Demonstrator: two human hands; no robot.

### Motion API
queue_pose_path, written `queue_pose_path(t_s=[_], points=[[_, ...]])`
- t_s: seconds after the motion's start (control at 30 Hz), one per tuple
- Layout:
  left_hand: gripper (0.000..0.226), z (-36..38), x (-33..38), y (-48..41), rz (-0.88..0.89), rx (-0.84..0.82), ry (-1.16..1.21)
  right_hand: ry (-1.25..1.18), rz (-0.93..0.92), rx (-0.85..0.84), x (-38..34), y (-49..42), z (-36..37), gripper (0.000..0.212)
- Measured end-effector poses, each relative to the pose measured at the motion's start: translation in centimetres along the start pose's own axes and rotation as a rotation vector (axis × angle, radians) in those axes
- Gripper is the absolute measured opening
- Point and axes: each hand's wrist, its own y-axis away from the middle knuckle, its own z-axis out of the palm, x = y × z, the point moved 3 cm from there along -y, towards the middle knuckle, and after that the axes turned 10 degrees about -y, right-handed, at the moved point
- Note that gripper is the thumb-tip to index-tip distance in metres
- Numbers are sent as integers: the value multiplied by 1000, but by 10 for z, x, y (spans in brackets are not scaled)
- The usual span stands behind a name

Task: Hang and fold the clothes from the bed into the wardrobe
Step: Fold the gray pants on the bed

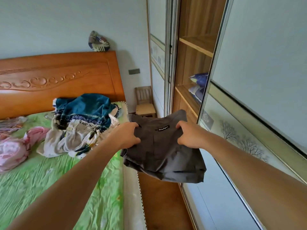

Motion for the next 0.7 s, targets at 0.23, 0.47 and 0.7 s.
queue_pose_path(t_s=[0.23, 0.47, 0.7], points=[[67, -46, -15, -61, 16, 54, -3, -67, 21, 52, -23, -56, -42, 58], [63, -99, -37, -165, 91, 55, -18, 10, 26, 174, -60, -136, -92, 49], [62, -179, -59, -320, 243, 170, -16, 6, 54, 392, -96, -246, -172, 41]])
